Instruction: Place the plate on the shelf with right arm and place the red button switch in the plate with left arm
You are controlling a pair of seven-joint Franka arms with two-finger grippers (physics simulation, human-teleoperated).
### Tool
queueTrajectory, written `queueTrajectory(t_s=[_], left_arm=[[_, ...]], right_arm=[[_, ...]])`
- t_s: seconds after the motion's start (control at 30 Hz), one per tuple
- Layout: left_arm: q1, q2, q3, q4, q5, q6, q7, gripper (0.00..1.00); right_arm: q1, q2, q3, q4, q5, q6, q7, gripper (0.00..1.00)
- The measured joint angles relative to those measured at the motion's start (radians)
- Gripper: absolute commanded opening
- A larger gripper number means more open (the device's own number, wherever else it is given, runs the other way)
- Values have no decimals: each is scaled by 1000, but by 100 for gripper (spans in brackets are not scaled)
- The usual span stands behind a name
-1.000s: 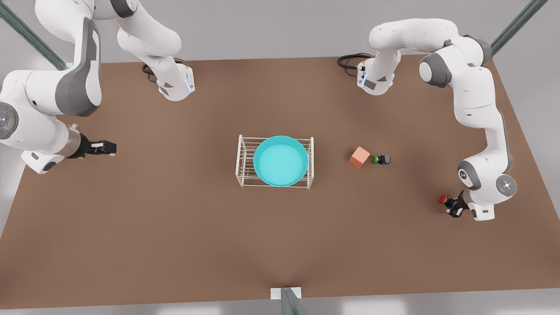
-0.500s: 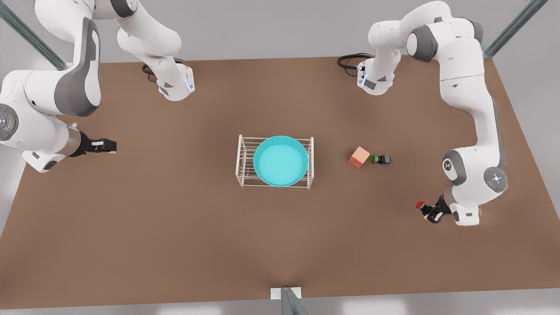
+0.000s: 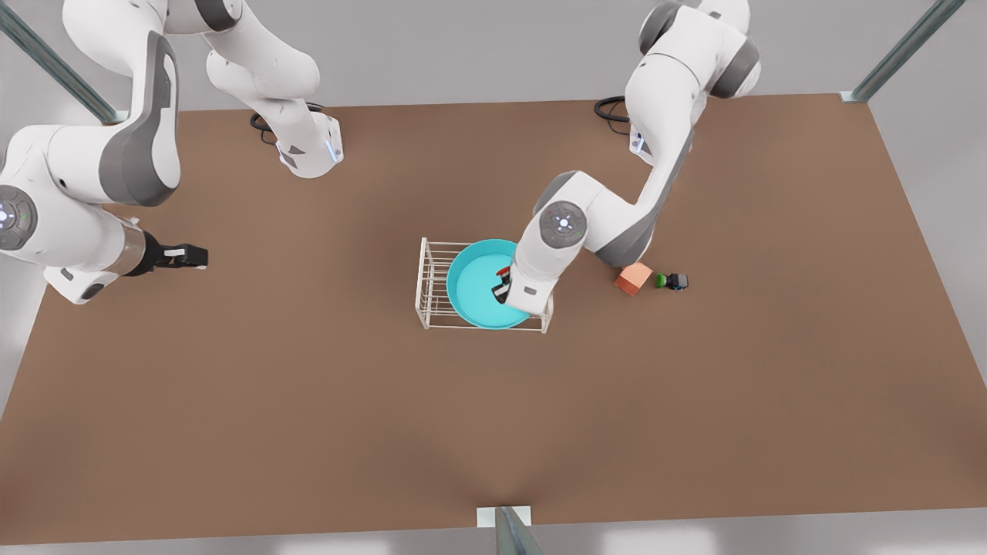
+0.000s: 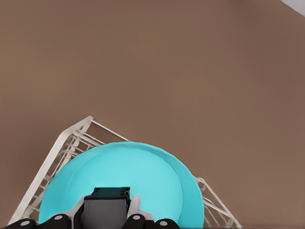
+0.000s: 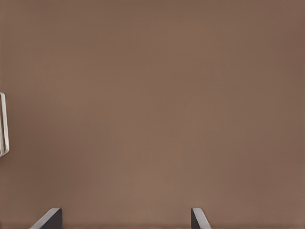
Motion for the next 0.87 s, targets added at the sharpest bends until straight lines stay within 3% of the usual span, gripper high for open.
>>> queueTrajectory(t_s=[0.13, 0.17, 0.2, 0.37, 0.47, 0.57, 0.67, 0.87], left_arm=[[-36, 58, -22, 18, 3, -12, -98, 38], [-41, 67, -24, 18, 3, -14, -119, 54], [-43, 73, -26, 18, 1, -14, -139, 100], [28, 74, -24, 57, -1, -40, -211, 100], [255, 35, -21, 292, 3, -214, -170, 100], [379, -40, -28, 333, 101, -399, -32, 100], [510, -279, -58, 37, 188, -451, 201, 100], [519, -316, -81, -26, 226, -457, 543, 100]], right_arm=[[0, -1, -1, 0, 0, -1, 2, 100], [0, 0, -1, 0, 0, -2, 2, 100], [1, 0, -1, 0, 0, -2, 3, 100], [1, -1, -1, 0, 0, -3, 4, 100], [1, -1, -1, 0, 0, -3, 5, 100], [1, -2, -1, 0, 0, -3, 5, 100], [1, -7, -1, 0, -1, -4, 6, 100], [7, -9, -2, 2, -11, -2, 14, 100]])
